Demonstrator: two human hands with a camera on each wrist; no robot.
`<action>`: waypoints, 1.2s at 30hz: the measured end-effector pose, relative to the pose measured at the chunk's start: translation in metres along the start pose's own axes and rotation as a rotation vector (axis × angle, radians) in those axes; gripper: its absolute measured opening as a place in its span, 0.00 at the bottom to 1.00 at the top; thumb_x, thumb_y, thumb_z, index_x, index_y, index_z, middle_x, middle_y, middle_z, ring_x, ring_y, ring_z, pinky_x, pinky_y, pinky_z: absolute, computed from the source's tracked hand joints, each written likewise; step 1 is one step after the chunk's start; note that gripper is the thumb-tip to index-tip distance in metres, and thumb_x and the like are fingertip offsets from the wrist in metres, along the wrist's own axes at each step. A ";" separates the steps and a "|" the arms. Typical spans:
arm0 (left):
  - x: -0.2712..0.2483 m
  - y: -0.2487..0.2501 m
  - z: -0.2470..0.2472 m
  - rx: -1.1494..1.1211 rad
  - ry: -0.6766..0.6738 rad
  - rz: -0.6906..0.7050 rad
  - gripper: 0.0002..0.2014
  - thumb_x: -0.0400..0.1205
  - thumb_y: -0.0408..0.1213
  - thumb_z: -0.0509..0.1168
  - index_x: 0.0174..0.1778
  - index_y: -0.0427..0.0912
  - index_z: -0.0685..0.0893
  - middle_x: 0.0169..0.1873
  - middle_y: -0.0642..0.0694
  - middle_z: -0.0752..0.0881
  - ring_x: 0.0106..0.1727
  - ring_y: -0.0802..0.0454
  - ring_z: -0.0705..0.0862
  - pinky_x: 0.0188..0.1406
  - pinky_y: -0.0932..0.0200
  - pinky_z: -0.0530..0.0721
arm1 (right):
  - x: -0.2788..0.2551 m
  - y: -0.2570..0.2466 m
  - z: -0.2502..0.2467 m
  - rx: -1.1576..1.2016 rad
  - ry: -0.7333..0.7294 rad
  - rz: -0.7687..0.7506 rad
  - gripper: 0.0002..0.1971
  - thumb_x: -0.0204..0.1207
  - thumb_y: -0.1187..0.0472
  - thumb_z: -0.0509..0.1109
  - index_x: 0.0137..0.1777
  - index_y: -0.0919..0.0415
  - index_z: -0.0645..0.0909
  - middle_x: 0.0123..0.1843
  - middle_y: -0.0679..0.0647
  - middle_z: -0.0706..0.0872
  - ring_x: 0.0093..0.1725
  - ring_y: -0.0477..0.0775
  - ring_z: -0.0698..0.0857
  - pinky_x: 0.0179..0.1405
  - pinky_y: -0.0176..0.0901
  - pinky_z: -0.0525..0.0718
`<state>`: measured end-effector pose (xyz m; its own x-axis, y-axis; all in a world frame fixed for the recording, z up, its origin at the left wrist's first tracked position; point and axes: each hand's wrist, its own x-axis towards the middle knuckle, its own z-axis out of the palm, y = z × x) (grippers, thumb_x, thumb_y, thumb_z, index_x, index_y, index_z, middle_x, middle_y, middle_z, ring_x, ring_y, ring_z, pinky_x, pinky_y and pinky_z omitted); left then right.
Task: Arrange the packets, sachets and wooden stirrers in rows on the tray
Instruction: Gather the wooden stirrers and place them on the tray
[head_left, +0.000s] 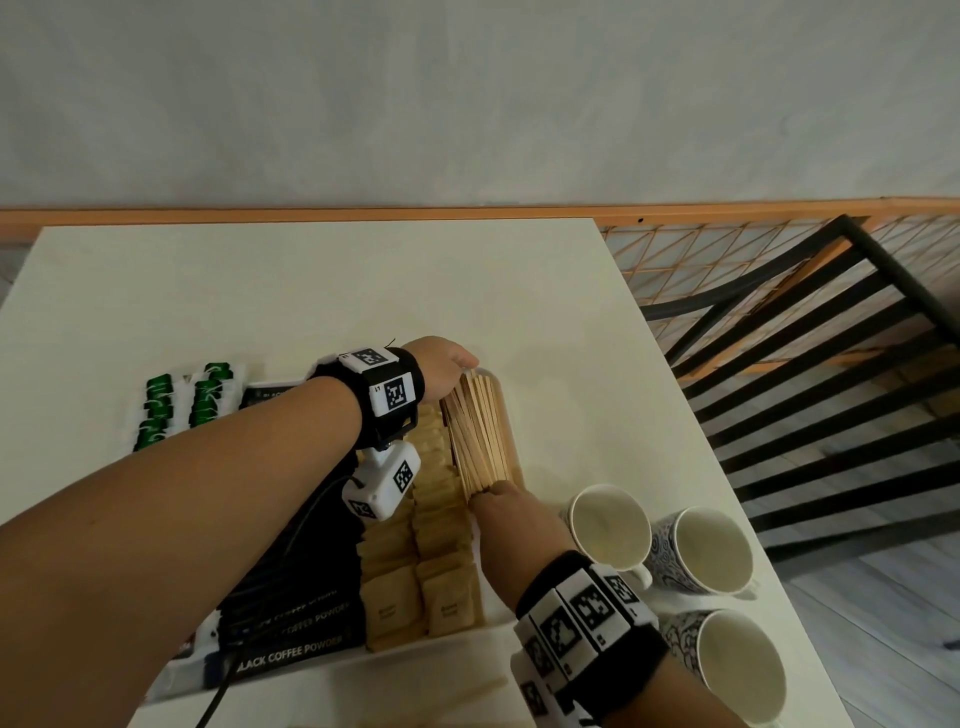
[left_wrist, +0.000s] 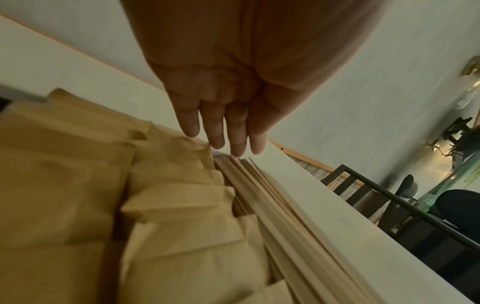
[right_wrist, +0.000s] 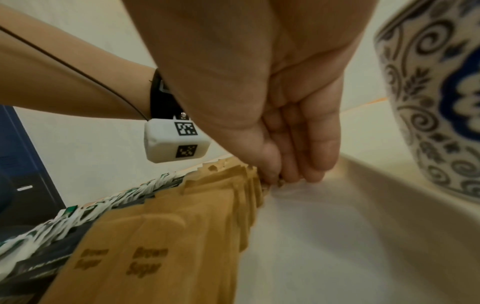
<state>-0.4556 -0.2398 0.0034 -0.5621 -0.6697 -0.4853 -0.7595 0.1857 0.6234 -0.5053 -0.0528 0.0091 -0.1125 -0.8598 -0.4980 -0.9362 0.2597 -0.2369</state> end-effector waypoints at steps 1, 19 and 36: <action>0.000 -0.001 0.000 -0.009 0.003 0.003 0.23 0.84 0.27 0.51 0.72 0.47 0.78 0.73 0.47 0.76 0.75 0.49 0.72 0.72 0.58 0.69 | 0.001 0.001 0.000 0.003 -0.003 0.000 0.15 0.80 0.70 0.59 0.65 0.62 0.78 0.65 0.57 0.77 0.62 0.58 0.80 0.60 0.49 0.82; -0.002 0.004 0.005 0.042 -0.078 0.081 0.30 0.82 0.23 0.50 0.78 0.52 0.69 0.74 0.54 0.74 0.73 0.55 0.73 0.62 0.68 0.70 | 0.002 0.004 0.008 0.025 0.024 -0.004 0.15 0.80 0.68 0.59 0.64 0.60 0.79 0.64 0.56 0.79 0.59 0.57 0.82 0.59 0.50 0.84; -0.071 -0.008 -0.002 0.071 0.124 0.247 0.19 0.82 0.34 0.57 0.68 0.54 0.78 0.66 0.54 0.80 0.65 0.57 0.78 0.59 0.64 0.74 | -0.030 0.007 0.009 0.054 0.036 -0.098 0.19 0.82 0.65 0.56 0.70 0.54 0.77 0.68 0.53 0.78 0.66 0.55 0.79 0.64 0.49 0.79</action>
<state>-0.4094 -0.1954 0.0341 -0.6922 -0.6798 -0.2424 -0.6278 0.4015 0.6669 -0.5056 -0.0212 0.0142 -0.0336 -0.8972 -0.4402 -0.9242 0.1956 -0.3279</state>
